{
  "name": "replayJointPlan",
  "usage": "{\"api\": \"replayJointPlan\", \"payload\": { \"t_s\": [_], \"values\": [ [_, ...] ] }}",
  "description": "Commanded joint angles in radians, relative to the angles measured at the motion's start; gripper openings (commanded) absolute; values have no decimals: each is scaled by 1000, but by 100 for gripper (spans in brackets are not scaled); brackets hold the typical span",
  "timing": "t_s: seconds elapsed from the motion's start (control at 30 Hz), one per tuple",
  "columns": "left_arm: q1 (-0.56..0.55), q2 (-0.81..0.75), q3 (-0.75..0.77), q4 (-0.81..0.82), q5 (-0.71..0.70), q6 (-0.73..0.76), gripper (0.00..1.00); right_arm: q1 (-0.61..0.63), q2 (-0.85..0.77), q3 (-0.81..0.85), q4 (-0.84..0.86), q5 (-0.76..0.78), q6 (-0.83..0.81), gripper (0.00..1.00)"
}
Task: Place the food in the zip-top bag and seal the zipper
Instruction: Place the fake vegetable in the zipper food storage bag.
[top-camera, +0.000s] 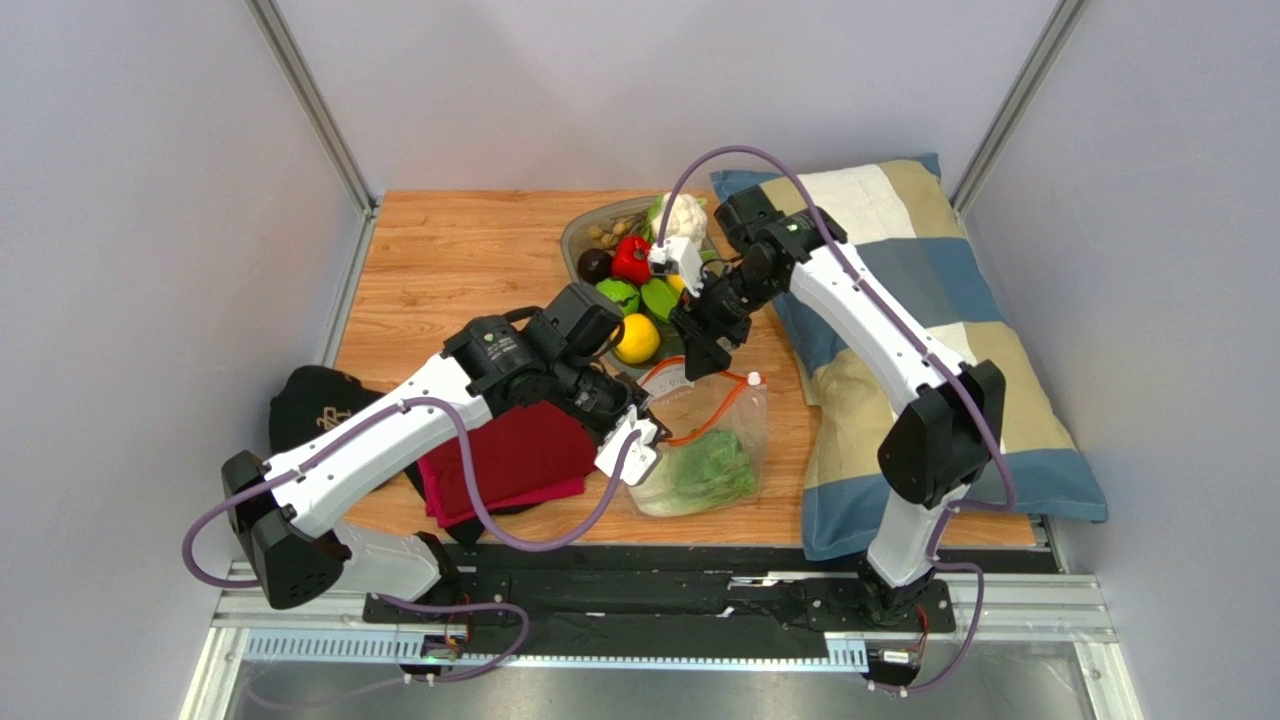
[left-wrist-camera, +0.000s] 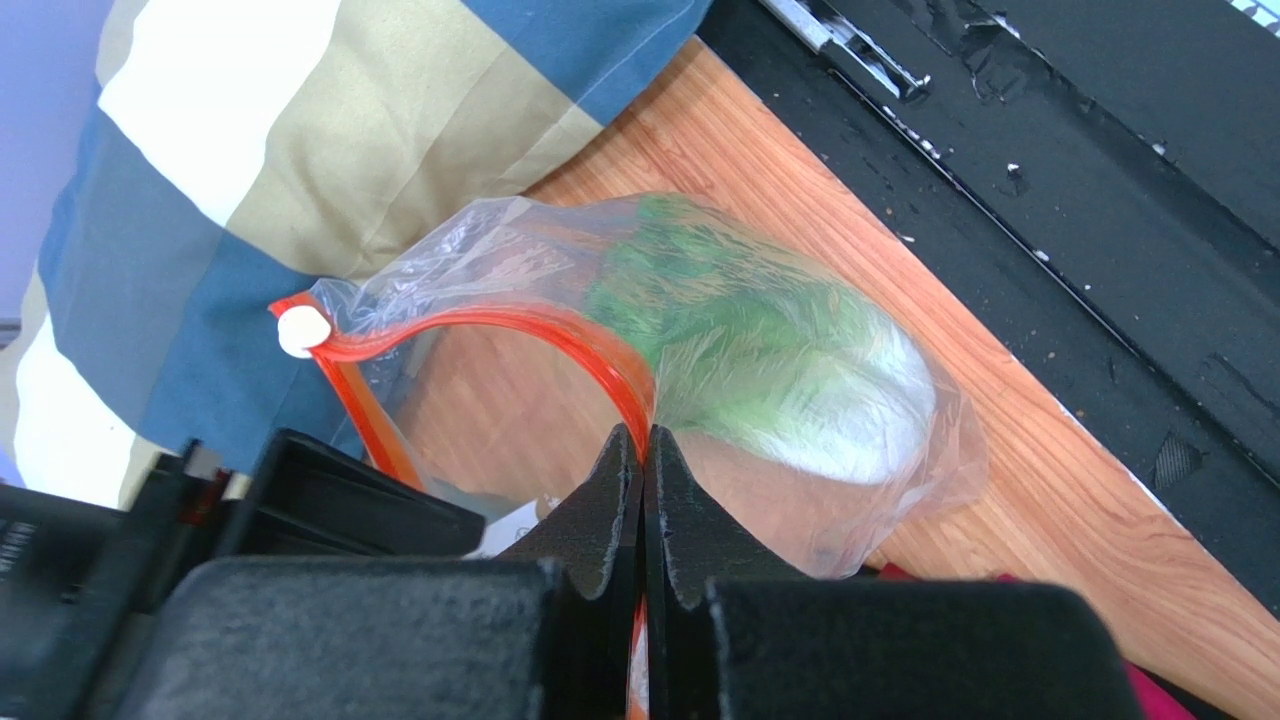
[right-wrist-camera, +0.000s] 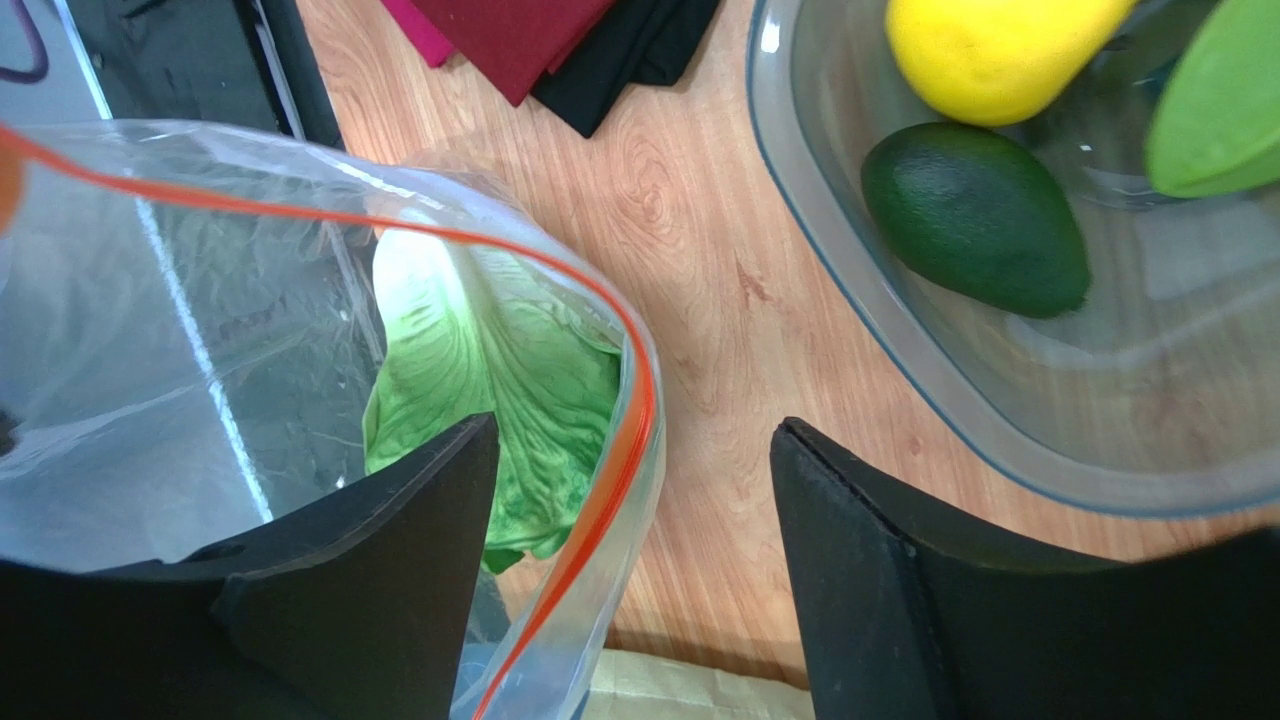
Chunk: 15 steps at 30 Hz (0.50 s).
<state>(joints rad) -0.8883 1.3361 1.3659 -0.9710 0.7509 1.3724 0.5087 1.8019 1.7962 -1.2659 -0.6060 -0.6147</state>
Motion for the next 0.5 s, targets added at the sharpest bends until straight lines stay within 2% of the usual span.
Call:
{"api": "replayJointPlan", "payload": {
  "t_s": [0.0,0.03,0.13,0.23,0.3,0.4,0.47],
  "values": [
    [-6,-37,-4,-6,50,59,0,5,30,23,-10,20,-34,54],
    [-6,-37,-5,-6,45,60,0,5,28,23,-13,31,-25,37],
    [-6,-43,-11,6,28,22,0,-4,-1,12,-26,40,-7,0],
    [0,-52,-25,55,19,-64,0,-36,-88,-50,16,54,41,0],
    [17,-67,-54,153,2,-195,0,-55,-165,-89,61,67,87,0],
    [63,-81,-83,261,2,-281,0,-99,-240,-162,103,91,147,0],
    [84,-75,-96,355,-27,-427,14,-124,-263,-225,118,106,167,0]
  ]
}}
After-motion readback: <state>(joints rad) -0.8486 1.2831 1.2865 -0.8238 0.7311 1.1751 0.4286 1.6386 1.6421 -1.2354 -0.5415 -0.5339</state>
